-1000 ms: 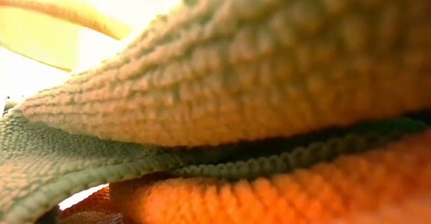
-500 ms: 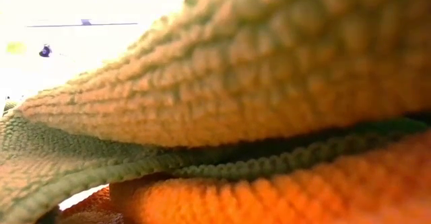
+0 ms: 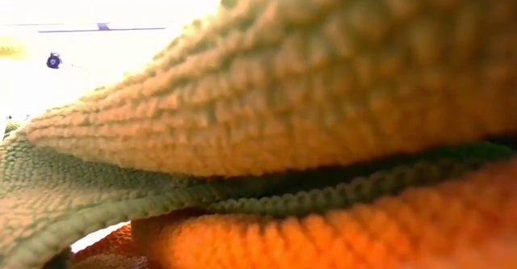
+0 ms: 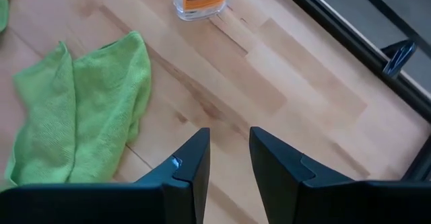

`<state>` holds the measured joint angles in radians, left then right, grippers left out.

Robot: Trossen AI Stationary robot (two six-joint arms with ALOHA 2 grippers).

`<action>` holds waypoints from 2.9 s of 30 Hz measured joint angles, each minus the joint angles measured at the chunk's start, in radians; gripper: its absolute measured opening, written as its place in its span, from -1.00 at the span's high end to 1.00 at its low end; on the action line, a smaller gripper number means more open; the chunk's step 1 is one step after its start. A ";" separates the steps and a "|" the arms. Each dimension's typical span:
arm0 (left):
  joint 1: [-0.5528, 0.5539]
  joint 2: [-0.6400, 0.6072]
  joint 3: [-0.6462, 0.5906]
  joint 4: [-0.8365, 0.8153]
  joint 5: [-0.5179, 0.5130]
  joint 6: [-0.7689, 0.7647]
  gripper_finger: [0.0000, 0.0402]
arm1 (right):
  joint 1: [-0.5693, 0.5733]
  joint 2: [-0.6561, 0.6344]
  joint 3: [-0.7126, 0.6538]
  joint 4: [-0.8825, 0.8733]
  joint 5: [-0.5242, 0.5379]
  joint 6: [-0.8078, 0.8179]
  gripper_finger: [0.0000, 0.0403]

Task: Sort microfiber towel by color & place in baskets
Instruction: Put the orange microfiber cloth into the left transparent bin

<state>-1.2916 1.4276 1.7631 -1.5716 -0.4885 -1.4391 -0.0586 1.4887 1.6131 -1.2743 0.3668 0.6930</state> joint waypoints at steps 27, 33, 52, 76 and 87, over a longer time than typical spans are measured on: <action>-0.161 -0.111 -0.391 0.332 0.082 -0.253 1.00 | 0.000 0.000 -0.010 0.000 0.000 0.059 0.55; -0.160 -0.076 -0.388 0.385 0.079 -0.250 1.00 | 0.000 0.000 -0.011 0.000 0.001 0.057 0.56; -0.157 -0.083 -0.483 0.447 0.079 -0.404 0.78 | 0.000 0.002 -0.014 0.000 0.001 0.056 0.54; -0.101 -0.146 -0.457 0.314 0.077 -0.260 0.08 | 0.000 0.002 -0.014 0.001 0.002 0.056 0.49; -0.072 -0.125 -0.313 0.348 -0.038 0.028 0.08 | 0.000 0.002 -0.017 0.008 0.023 0.055 0.52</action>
<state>-1.3641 1.3028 1.4501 -1.2233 -0.5262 -1.4116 -0.0589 1.4910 1.5958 -1.2660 0.3897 0.7483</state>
